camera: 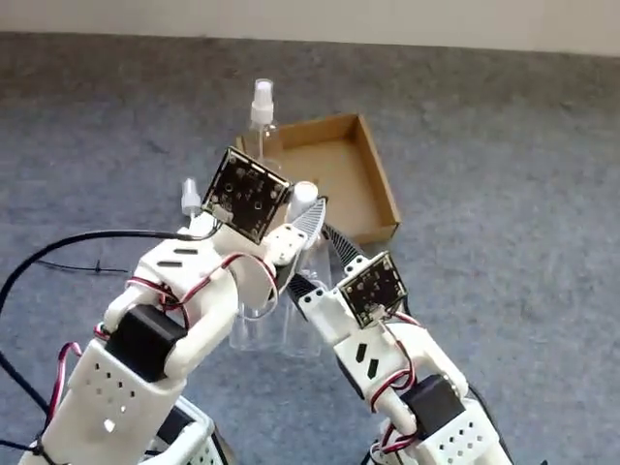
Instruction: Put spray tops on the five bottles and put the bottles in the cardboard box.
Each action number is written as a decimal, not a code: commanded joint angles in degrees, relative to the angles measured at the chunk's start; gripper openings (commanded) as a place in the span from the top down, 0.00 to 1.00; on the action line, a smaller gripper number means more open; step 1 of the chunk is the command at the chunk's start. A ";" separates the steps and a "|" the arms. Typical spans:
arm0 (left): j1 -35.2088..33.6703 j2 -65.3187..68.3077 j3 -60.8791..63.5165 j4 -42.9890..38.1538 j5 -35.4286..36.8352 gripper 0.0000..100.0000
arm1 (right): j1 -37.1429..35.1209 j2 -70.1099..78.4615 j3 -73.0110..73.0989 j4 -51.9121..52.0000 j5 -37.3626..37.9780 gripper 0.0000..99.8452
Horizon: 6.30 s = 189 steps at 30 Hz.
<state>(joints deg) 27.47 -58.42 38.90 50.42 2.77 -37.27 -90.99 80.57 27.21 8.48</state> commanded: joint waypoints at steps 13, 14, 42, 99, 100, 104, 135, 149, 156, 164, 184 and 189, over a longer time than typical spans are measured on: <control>-1.19 -1.27 -10.33 4.66 -0.62 0.81 | -0.04 -1.19 -0.75 -0.40 -0.35 1.00; -1.19 -1.27 -11.82 5.10 -0.62 0.81 | -0.04 -1.19 -0.75 -0.40 -0.35 1.00; -6.46 4.35 -7.69 7.38 -4.92 0.81 | -0.04 -1.19 -1.10 -0.13 -0.09 1.00; -38.37 -25.98 45.93 -14.86 -8.35 0.81 | 18.77 101.85 -48.48 -71.69 0.00 1.00; -38.37 -25.98 45.93 -14.86 -8.35 0.81 | 18.95 103.34 -48.75 -73.19 0.00 1.00; -38.37 -25.98 46.02 -14.86 -8.35 0.81 | 19.21 108.79 -49.01 -78.90 0.00 1.00; -38.37 -25.98 46.11 -14.86 -8.35 0.81 | 19.12 121.10 -56.48 -82.51 5.36 0.94; -38.37 -25.98 46.11 -14.86 -8.35 0.81 | 18.95 121.01 -56.48 -82.33 8.09 0.85; -38.37 -25.98 46.20 -14.77 -8.35 0.81 | 19.12 120.84 -56.48 -82.33 8.09 0.84; -38.37 -25.98 46.20 -14.77 -8.35 0.81 | 19.03 120.92 -56.48 -82.33 8.09 0.82; -38.37 -25.98 46.20 -14.77 -8.35 0.81 | 19.12 118.46 -56.92 -78.81 8.18 0.76; -38.37 -25.98 46.20 -14.77 -8.35 0.81 | 19.21 112.48 -56.92 -72.48 8.09 0.76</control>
<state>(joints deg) -10.07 -83.74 85.23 37.23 -5.41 -18.73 27.87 27.03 -47.52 16.13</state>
